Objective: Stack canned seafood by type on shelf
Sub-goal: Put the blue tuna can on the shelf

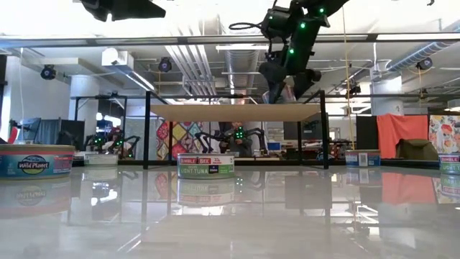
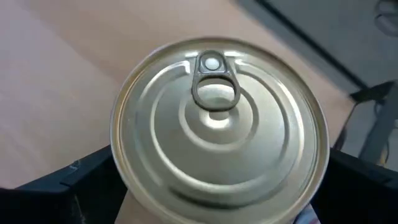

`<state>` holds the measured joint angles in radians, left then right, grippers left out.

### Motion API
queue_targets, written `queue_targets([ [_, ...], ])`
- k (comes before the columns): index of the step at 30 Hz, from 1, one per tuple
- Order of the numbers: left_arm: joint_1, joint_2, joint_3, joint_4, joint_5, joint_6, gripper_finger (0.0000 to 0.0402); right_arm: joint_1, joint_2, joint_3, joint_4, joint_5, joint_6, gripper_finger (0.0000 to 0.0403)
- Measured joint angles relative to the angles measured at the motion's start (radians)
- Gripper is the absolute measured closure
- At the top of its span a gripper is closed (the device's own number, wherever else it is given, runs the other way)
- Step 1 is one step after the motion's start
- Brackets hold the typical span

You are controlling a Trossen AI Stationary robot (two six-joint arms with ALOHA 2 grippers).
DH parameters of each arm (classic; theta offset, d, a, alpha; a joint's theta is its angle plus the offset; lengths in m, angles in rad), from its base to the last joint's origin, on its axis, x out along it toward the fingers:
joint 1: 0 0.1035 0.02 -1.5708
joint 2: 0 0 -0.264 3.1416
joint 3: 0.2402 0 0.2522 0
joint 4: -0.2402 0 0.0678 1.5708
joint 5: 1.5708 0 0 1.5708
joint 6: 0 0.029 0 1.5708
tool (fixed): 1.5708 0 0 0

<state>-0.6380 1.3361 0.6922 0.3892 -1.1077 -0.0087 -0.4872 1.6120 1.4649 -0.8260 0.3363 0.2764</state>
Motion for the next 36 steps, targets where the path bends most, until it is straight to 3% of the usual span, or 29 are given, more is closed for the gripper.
queue_targets([
  [10, 0.000, 0.000, 0.000, 0.000, 0.000, -0.004, 0.0025, -0.004, 0.014, 0.041, -0.106, -0.045, -0.062, 0.0003],
  [15, 0.000, 0.000, 0.000, -0.001, 0.000, -0.004, 0.0025, -0.004, 0.010, 0.062, -0.147, -0.232, -0.069, 0.0003],
  [18, 0.000, 0.000, 0.000, -0.001, 0.001, -0.004, 0.0025, 0.005, 0.009, 0.062, -0.160, -0.292, -0.059, 0.0003],
  [23, 0.002, 0.000, 0.000, 0.013, 0.051, -0.002, 0.0025, 0.010, 0.008, 0.062, -0.169, -0.284, -0.056, 0.0003],
  [36, 0.048, 0.035, -0.001, 0.064, 0.051, 0.012, 0.0025, 0.011, 0.002, 0.102, -0.164, -0.261, -0.068, 0.0003],
])
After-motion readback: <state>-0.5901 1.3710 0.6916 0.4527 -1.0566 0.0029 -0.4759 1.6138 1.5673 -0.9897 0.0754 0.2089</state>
